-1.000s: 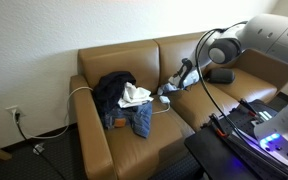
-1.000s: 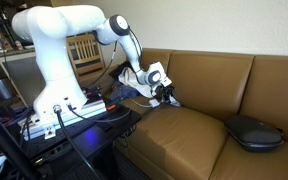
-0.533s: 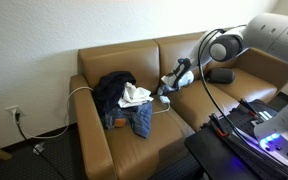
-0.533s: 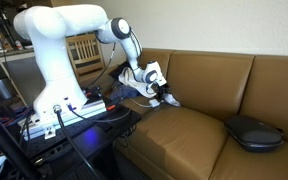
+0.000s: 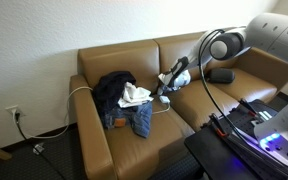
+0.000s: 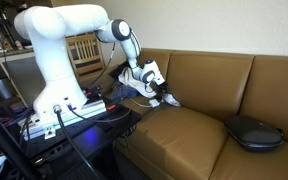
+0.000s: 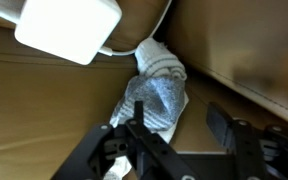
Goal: Move the clothing to the left side of the sofa
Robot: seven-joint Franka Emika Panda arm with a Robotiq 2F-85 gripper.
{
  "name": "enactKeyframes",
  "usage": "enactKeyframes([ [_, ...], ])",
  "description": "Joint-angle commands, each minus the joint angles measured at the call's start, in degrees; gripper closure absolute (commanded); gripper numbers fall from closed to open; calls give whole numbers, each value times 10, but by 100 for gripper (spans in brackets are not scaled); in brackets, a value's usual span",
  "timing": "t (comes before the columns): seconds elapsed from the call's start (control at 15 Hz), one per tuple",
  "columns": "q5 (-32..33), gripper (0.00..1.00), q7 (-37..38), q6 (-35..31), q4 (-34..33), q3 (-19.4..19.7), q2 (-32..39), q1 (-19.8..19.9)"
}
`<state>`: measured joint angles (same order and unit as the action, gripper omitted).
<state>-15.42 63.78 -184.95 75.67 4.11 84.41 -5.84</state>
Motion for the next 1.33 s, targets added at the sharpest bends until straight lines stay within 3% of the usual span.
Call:
enactKeyframes([
  [0.0, -25, 64, -40, -26, 4, -6, 0, -2],
  [0.07, -37, 34, -38, -22, 7, 10, 0, -13],
  [0.13, -49, 26, -35, -11, 9, 30, 0, -26],
  [0.2, -64, 26, -30, -15, 16, 55, 0, -41],
  [0.33, -109, 13, -3, -9, 32, 127, 1, -81],
  [0.47, -131, 0, 3, 12, 34, 142, 2, -62],
  [0.53, -135, 0, 6, 27, 31, 142, 1, -47],
  [0.8, -97, 0, -35, 101, -26, 50, 0, 105],
  [0.87, -109, 0, 2, 61, 13, 100, 1, 35],
  [1.13, -74, 0, -66, 101, -24, 37, 0, 129],
  [1.2, -58, 0, -115, 128, -45, -22, 0, 178],
  [1.27, -59, 0, -129, 147, -54, -44, 0, 202],
])
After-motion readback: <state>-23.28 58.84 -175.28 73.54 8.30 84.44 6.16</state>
